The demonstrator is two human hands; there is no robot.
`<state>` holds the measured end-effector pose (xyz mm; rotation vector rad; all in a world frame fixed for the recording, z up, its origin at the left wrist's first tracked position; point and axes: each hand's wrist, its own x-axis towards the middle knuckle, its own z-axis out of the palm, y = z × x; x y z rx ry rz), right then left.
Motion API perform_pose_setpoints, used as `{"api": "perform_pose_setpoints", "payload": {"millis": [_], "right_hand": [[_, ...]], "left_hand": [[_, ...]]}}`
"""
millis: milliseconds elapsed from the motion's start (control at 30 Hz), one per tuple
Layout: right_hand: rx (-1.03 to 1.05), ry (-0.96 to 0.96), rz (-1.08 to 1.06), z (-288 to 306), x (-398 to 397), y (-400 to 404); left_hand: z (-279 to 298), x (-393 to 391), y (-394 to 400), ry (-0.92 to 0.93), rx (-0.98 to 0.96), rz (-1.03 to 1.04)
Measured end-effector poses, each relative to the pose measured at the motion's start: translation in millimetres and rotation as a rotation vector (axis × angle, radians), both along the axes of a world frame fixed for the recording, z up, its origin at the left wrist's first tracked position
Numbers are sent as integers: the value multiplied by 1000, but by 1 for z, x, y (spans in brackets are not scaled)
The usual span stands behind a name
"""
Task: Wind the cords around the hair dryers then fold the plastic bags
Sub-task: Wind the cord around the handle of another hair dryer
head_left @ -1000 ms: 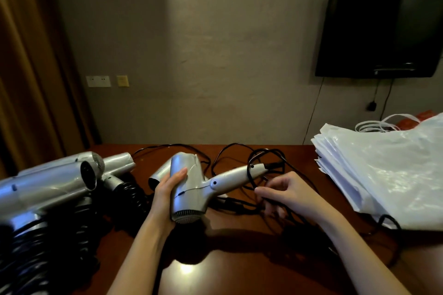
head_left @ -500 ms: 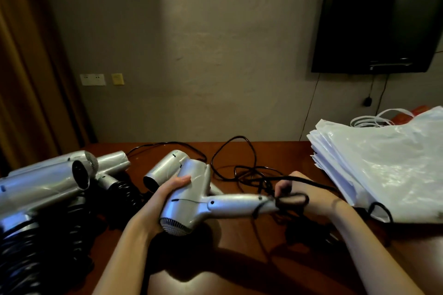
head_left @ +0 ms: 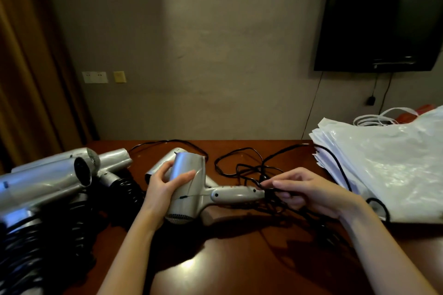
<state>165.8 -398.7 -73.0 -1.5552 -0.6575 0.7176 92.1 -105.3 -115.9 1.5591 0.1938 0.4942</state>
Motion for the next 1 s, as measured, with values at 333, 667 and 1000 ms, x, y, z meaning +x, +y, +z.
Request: {"api": "perform_pose_setpoints", "payload": {"millis": [333, 667, 1000], "right_hand": [[-308, -88, 182, -11, 5, 0], [-331, -201, 60, -7, 8, -12], [-152, -364, -75, -1, -2, -2]], "left_hand": [[-2, -1, 12, -32, -208, -27], [-4, -3, 18, -63, -200, -54], [-8, 0, 21, -144, -287, -44]]}}
